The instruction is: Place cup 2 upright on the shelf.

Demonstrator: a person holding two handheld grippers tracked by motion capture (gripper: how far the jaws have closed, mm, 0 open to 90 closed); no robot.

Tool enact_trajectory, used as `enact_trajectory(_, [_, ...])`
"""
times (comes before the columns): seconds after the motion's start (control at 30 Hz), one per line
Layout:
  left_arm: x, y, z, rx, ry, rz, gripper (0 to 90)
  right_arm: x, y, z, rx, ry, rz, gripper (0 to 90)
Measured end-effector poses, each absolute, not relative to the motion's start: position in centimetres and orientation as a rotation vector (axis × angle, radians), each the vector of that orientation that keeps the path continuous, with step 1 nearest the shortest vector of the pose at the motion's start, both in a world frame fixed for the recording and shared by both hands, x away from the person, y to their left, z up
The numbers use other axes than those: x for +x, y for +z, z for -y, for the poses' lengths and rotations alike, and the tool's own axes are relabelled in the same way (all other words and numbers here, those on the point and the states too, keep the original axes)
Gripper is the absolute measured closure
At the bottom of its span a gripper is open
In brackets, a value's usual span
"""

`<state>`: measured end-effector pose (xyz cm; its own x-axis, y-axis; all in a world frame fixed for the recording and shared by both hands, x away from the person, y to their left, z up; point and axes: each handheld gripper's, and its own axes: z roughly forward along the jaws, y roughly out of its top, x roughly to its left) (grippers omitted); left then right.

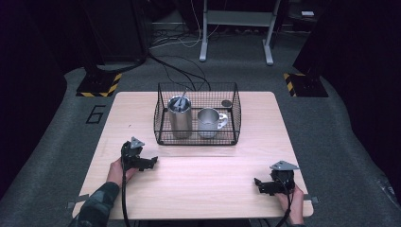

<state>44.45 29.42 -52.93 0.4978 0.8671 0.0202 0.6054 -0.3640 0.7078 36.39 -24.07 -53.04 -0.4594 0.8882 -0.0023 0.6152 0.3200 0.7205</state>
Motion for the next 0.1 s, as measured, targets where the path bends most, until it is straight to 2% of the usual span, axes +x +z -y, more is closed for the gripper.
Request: enact_trajectory(0.1, [44.43, -52.93, -29.46, 2.101, 0.520, -1.197, 1.2, 36.39, -53.06, 24.10, 1.327, 0.931, -2.193, 0.0])
